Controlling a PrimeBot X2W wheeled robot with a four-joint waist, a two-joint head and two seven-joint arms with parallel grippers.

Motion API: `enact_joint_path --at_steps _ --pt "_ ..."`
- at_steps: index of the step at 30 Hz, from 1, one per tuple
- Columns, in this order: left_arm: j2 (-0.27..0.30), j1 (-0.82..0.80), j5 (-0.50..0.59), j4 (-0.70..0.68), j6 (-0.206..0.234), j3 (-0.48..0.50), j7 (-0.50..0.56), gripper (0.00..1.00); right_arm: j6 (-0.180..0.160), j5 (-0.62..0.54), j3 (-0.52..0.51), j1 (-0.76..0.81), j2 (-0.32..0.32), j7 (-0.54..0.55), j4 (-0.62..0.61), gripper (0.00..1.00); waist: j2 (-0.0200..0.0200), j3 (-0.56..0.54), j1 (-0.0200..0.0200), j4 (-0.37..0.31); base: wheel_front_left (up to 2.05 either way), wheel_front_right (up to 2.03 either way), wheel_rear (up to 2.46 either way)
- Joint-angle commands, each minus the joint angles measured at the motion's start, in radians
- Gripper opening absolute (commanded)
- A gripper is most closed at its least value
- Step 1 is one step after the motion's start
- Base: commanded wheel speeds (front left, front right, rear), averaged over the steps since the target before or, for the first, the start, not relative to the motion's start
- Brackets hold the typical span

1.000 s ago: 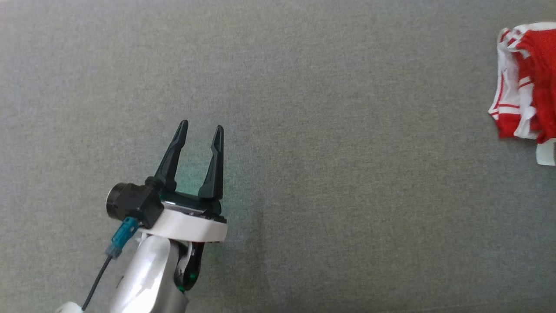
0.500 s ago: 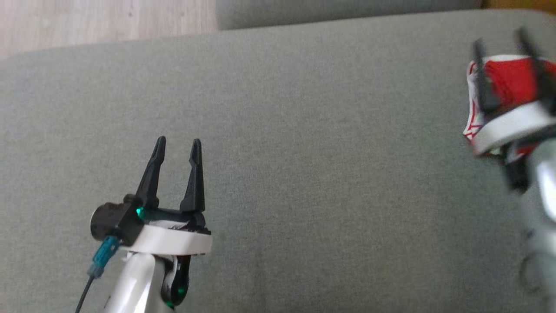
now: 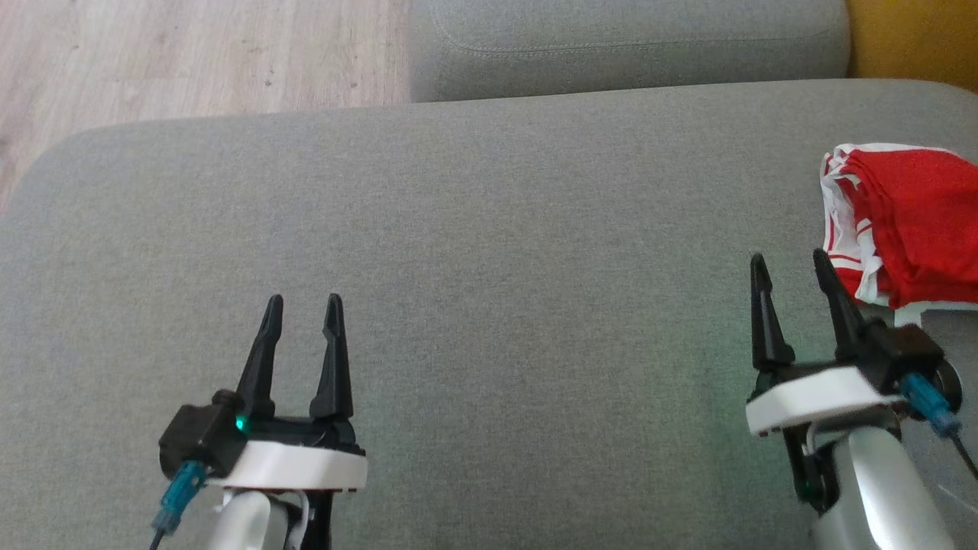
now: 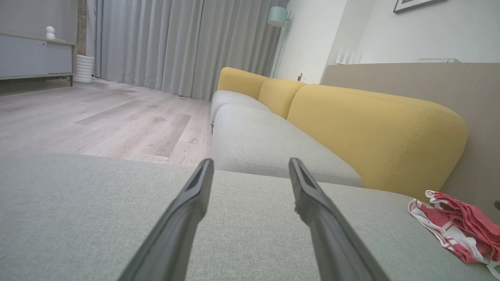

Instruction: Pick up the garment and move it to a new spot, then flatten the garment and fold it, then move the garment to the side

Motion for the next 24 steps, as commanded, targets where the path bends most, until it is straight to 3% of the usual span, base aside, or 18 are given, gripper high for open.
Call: enact_joint_path --at_steps 1,9,24 --pt "0.004 -0.017 -0.013 -0.031 0.004 0.029 -0.008 1.0 0.007 0.001 0.022 -0.016 0.005 -0.011 -0.054 1.0 0.0 -0.003 0.0002 0.002 0.0 0.0 0.0" --pt "0.004 0.015 -0.015 -0.03 -0.001 0.038 -0.008 1.0 0.007 -0.004 0.025 0.07 0.006 -0.011 -0.13 1.0 0.0 -0.021 0.0002 0.005 0.0 0.0 0.0" --pt "0.004 0.041 -0.01 -0.057 0.006 0.044 -0.008 1.0 0.007 -0.007 0.036 0.089 0.006 -0.011 -0.142 1.0 0.0 -0.037 0.0002 0.009 0.0 0.0 0.0"
